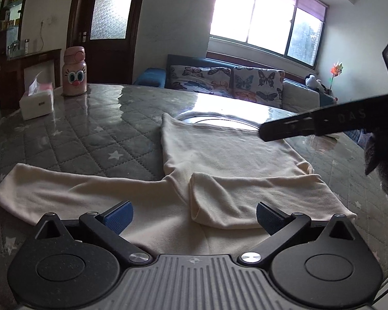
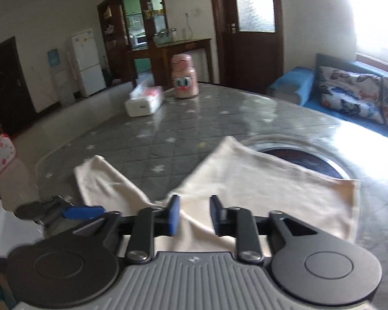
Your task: Fold clothes
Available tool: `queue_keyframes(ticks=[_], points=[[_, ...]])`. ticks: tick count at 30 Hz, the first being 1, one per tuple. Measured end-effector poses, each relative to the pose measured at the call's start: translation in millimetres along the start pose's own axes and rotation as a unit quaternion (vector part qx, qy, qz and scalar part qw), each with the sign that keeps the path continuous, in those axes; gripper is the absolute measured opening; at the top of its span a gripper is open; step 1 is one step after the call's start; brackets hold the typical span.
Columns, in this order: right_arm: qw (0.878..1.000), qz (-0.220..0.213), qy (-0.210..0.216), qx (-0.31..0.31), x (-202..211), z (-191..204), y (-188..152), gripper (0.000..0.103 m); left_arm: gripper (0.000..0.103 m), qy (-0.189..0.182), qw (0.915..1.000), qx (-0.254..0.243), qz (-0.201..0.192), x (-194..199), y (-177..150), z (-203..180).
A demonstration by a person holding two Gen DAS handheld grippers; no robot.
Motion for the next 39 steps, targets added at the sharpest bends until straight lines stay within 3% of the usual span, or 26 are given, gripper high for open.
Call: queue_keyframes(ticks=[4,10,15,22,26,33,39], points=[[0.999,0.014,-0.044,0.01,11.0,-33.4,-19.1,0.036,0.103,-0.011,0.9999,-0.013,0.0,-10.7,3.4,-9.3],[0.995,0.055,-0.089,-0.003,20.6,-74.2,-66.3,0.036,0.098,-0.033,0.9991,-0.028,-0.006,-22.6,10.2,-30.0],[0.994,0.063,-0.082,-0.028,27.3,-84.7,-91.7,0.036,0.091,-0.068,0.9964,-0.049,-0.006,-32.5,14.2,-51.4],[0.993,0.078,-0.075,-0.044,15.4,-88.9,-111.5,0.035,0.091,-0.075,0.9958,-0.041,0.033,-56.1,-0.1,-51.9],[0.993,0.073,-0.08,-0.043,16.4,-92.1,-109.1,0.035,0.091,-0.065,0.9964,-0.022,0.049,-59.1,-6.0,-40.3],[0.994,0.045,-0.086,-0.041,8.5,-99.1,-79.6,0.035,0.091,-0.068,0.997,-0.016,0.033,-62.2,9.7,-36.8],[0.994,0.055,-0.081,-0.044,-16.9,-93.3,-78.6,0.035,0.091,-0.072,0.9968,0.003,0.034,-65.9,4.5,-22.2]])
Point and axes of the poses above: each gripper's, at about its wrist camera, not at the fingertips, and x roughly against the way its jaws point, z to its left, y to its top, the point moved 8 cm from there along -x, roughly the way its jaws point, and after that the axes turned 14 degrees about -y, right-handed, at the moved point
